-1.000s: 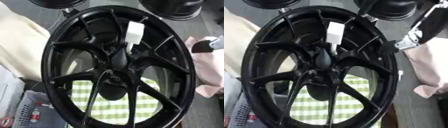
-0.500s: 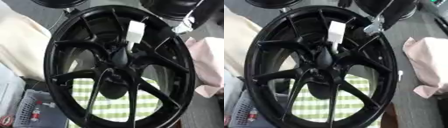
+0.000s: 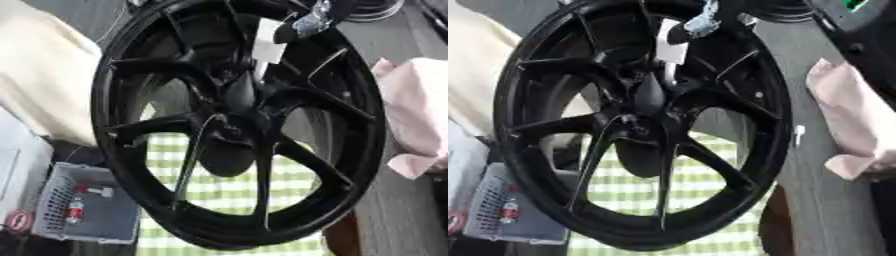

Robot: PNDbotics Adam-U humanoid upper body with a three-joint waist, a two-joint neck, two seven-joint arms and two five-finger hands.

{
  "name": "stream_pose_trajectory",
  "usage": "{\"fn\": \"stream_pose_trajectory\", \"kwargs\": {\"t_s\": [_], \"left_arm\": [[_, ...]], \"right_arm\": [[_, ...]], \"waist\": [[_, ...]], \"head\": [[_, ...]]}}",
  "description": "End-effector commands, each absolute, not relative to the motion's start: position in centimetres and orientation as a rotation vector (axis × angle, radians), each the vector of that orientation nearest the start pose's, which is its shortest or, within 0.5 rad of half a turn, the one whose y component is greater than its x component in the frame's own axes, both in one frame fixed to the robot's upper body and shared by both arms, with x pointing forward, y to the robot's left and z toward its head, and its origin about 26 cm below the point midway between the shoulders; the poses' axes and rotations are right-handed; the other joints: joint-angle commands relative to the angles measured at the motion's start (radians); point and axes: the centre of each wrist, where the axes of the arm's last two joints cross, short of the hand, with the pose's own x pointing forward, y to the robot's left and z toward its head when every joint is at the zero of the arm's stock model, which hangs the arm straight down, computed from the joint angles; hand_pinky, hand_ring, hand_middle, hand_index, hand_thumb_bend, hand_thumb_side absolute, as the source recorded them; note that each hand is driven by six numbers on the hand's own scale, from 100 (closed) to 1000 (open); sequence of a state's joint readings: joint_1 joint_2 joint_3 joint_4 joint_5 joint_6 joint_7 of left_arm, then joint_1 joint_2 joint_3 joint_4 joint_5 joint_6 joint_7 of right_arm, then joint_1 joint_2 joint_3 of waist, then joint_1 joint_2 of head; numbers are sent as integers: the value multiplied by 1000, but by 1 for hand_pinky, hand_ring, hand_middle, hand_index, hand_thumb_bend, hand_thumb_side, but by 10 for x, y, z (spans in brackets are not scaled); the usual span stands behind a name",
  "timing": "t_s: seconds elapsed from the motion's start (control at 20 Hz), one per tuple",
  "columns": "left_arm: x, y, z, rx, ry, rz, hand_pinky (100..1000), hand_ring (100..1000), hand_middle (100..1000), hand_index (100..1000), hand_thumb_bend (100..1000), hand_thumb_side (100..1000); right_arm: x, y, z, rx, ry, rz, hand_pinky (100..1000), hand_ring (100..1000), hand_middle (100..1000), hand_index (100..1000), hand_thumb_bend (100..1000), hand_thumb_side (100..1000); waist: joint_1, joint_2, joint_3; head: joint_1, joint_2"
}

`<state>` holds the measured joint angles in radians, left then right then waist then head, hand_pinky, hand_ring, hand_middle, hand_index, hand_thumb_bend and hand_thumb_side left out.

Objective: Pull the pin out of the wheel hub.

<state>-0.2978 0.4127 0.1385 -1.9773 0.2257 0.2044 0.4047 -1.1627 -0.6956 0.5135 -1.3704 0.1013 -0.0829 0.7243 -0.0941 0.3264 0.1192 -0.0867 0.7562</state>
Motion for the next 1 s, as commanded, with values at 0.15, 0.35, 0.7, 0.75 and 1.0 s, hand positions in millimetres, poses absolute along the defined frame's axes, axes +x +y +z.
{"fn": "stream_pose_trajectory", "kwargs": {"t_s": [0.15, 0.35, 0.7, 0.75, 1.0], "left_arm": [[296, 310, 223, 379, -2116, 222, 610, 647, 513, 671, 685, 526], [295, 313, 218, 393, -2098, 243, 609, 647, 513, 671, 687, 525], [294, 317, 214, 412, -2085, 260, 609, 647, 512, 670, 689, 525], [294, 317, 214, 412, -2085, 261, 609, 647, 512, 670, 689, 525], [294, 325, 208, 459, -2048, 276, 608, 645, 511, 670, 693, 524]], "right_arm": [[412, -196, 362, -330, -1644, 1869, 895, 782, 733, 852, 584, 506], [408, -185, 358, -431, -1721, 1843, 891, 783, 734, 849, 585, 500], [411, -174, 346, -390, -1767, 1797, 897, 778, 727, 844, 566, 497], [411, -174, 345, -390, -1769, 1797, 897, 778, 727, 844, 566, 497], [409, -170, 342, -343, -1820, 1783, 903, 779, 731, 844, 535, 495]], "waist": [[14, -33, -3], [24, -36, -25], [35, -39, -53], [35, -39, -54], [34, -56, -72]], "head": [[-3, 1], [11, -19], [42, -40], [42, -40], [70, -36]]}}
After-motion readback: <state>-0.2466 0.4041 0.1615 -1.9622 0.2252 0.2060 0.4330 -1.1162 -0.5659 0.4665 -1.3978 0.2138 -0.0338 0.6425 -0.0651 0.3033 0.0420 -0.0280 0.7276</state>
